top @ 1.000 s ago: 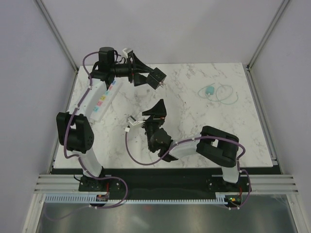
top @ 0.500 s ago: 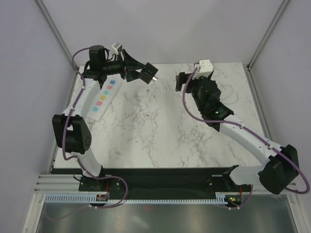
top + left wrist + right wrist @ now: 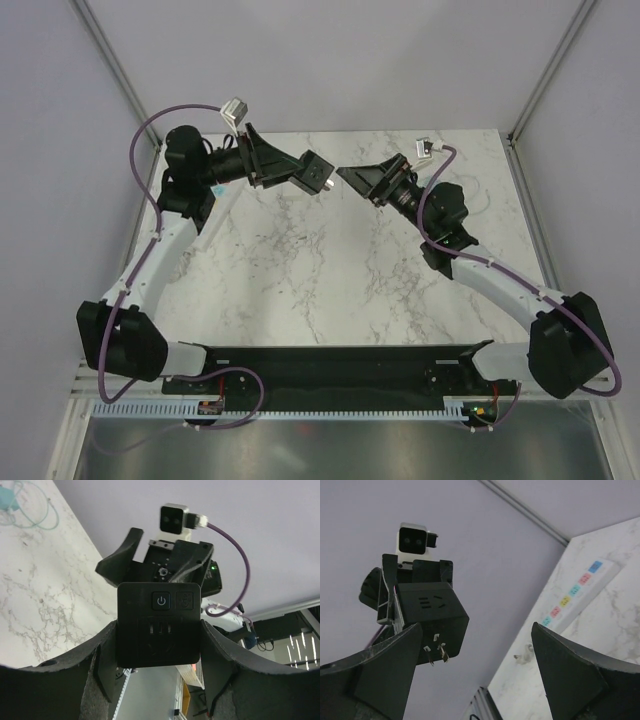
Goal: Insert the plug
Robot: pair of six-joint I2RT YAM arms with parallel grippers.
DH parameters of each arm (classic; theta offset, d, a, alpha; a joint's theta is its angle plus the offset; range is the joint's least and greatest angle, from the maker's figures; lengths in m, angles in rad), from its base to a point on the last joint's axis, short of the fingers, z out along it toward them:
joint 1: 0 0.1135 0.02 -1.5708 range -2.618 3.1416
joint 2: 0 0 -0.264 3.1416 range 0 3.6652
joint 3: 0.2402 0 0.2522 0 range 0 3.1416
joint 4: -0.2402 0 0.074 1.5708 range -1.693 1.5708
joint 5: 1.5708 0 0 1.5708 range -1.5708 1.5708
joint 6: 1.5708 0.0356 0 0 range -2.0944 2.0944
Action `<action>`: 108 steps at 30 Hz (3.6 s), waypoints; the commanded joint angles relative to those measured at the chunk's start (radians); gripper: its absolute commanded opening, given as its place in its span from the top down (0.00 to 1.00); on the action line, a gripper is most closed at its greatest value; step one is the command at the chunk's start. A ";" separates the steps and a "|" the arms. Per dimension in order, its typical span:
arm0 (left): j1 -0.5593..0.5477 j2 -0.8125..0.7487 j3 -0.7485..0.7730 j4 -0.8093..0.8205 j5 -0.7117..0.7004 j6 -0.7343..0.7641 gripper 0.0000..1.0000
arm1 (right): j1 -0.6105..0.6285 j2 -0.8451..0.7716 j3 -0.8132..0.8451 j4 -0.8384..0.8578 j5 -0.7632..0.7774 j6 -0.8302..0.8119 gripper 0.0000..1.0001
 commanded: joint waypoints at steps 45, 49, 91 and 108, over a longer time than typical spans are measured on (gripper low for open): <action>-0.115 -0.152 -0.154 0.289 -0.017 -0.188 0.47 | 0.106 0.061 0.016 0.518 -0.212 0.128 0.85; -0.114 -0.144 -0.140 0.226 0.044 -0.159 0.27 | 0.085 0.025 -0.018 0.503 -0.231 0.122 1.00; -0.120 -0.132 -0.083 -0.059 0.167 0.108 0.28 | 0.060 -0.030 -0.001 0.282 -0.459 0.045 1.00; -0.146 -0.069 -0.065 -0.063 0.187 0.096 0.25 | 0.058 -0.008 0.000 0.323 -0.510 0.057 1.00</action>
